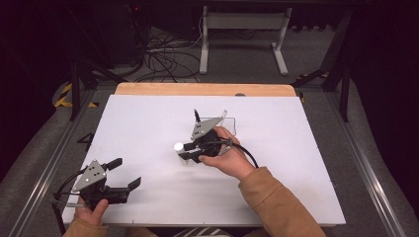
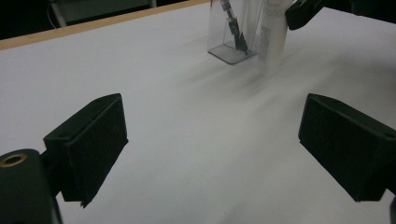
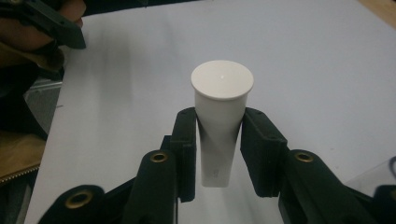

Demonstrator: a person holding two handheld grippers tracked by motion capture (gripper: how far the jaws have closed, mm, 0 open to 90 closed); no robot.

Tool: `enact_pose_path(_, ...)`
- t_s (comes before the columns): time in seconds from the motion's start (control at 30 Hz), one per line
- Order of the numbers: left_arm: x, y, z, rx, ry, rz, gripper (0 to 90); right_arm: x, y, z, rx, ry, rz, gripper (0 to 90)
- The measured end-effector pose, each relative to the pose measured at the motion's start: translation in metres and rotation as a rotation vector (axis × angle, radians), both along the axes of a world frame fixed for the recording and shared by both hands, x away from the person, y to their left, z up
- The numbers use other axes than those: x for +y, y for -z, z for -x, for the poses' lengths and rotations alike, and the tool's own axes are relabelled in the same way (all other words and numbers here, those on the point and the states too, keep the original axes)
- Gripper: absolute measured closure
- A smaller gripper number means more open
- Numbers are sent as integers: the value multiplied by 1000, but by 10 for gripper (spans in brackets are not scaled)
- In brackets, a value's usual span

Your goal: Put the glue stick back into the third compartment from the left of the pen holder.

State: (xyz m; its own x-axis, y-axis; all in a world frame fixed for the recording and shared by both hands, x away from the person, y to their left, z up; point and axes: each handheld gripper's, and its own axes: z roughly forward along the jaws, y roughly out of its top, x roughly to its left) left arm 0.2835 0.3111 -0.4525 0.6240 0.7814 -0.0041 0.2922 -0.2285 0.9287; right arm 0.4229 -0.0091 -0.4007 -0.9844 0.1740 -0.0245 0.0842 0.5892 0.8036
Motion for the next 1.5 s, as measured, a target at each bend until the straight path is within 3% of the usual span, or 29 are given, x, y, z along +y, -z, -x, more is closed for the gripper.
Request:
enact_pose_path(0.47,-1,1,-1,5,-3,7,87,-27,-26,7,-26,77,-125,675)
enact_pose_path(1.1,-1,1,-2,4,-7,8,87,-70,-46,6,-79,245,-216,673)
enact_pose_path(1.27,-2,1,-2,5,-5,6,87,-81,-48,5,-115,293,-229,673)
enact_pose_path(1.5,-2,1,-1,3,-8,8,87,-95,-48,1,-124,365,-253,673)
